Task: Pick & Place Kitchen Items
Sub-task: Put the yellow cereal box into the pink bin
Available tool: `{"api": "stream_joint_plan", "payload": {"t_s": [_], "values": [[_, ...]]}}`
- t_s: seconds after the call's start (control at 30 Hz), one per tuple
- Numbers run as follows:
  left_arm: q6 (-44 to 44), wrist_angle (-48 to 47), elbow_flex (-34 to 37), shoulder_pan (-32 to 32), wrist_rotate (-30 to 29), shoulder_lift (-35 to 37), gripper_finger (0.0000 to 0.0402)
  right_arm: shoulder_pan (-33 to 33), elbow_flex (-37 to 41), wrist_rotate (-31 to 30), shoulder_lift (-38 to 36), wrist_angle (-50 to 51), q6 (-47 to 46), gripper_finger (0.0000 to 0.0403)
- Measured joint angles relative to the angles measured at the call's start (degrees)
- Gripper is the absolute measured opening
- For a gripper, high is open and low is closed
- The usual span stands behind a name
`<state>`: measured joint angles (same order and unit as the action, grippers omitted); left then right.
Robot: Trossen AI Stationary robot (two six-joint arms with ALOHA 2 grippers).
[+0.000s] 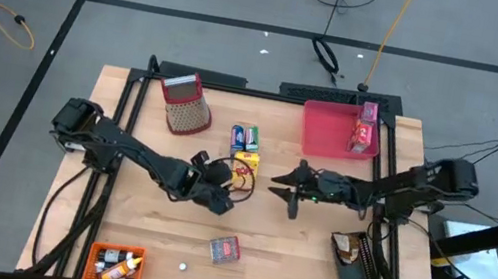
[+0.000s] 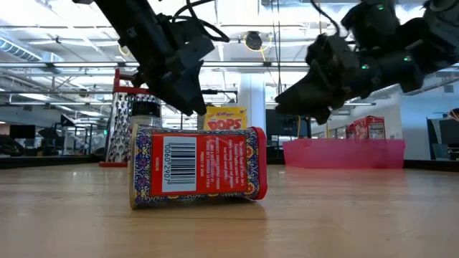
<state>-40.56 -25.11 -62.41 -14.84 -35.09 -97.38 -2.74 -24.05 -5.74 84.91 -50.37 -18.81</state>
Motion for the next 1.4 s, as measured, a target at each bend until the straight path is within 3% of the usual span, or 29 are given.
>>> {"api": "stream_joint_plan", "payload": {"t_s": [0.5,0.9,1.17,1.4], "values": [[1.7,1.1,0.0,3.7,0.5,0.0,0.0186,1.3,-7.3,-0.2,11.6,-1.8,-0.6,0.0144],[2.4,1.7,0.0,4.3,0.6,0.0,0.0186,3.1,-11.1,-0.4,16.8,-1.9,-2.0,0.0144],[3.4,2.6,0.0,4.3,0.7,0.0,0.0186,3.2,-11.9,-5.0,17.5,-1.9,-2.2,0.0144],[4.3,3.3,0.0,4.3,0.7,0.0,0.0186,3.1,-12.2,-4.7,17.5,-1.0,-3.4,0.0144]]}}
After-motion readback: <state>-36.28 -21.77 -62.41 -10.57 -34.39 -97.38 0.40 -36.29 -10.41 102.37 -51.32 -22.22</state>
